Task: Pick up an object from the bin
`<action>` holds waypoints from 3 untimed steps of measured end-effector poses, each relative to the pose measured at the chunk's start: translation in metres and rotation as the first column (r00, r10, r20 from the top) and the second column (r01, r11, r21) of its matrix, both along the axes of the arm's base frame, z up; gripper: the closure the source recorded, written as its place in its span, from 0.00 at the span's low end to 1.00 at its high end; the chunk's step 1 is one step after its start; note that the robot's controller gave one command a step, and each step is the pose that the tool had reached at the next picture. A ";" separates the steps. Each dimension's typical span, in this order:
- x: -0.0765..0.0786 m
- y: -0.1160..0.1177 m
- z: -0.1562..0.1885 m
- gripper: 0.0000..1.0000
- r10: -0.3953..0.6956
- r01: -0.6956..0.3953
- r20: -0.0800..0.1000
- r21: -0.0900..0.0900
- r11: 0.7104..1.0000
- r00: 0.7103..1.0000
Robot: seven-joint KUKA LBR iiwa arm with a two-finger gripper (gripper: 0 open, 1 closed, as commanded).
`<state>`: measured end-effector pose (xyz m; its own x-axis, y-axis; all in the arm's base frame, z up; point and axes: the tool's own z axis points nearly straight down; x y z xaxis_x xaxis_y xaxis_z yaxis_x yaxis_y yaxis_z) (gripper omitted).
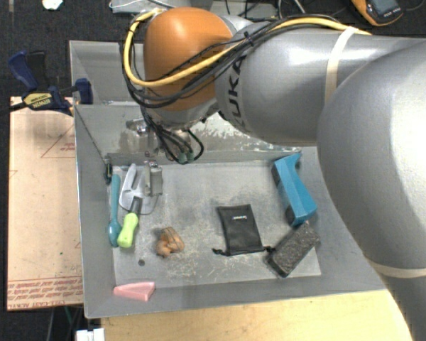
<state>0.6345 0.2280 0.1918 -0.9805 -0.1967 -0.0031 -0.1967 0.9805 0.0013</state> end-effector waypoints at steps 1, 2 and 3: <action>0.000 -0.019 -0.028 0.00 0.415 -0.415 0.007 -0.001 0.910 0.910; -0.016 0.007 -0.049 0.00 0.571 -0.571 0.003 -0.001 0.821 0.821; -0.018 0.015 -0.107 0.00 0.873 -0.873 0.006 -0.007 0.488 0.488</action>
Offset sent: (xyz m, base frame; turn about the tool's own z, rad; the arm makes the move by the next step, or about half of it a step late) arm -0.0230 0.0158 -0.0563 -0.6532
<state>0.6170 0.2428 0.0851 -0.3066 -0.9518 -0.0071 -0.9518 0.3066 -0.0070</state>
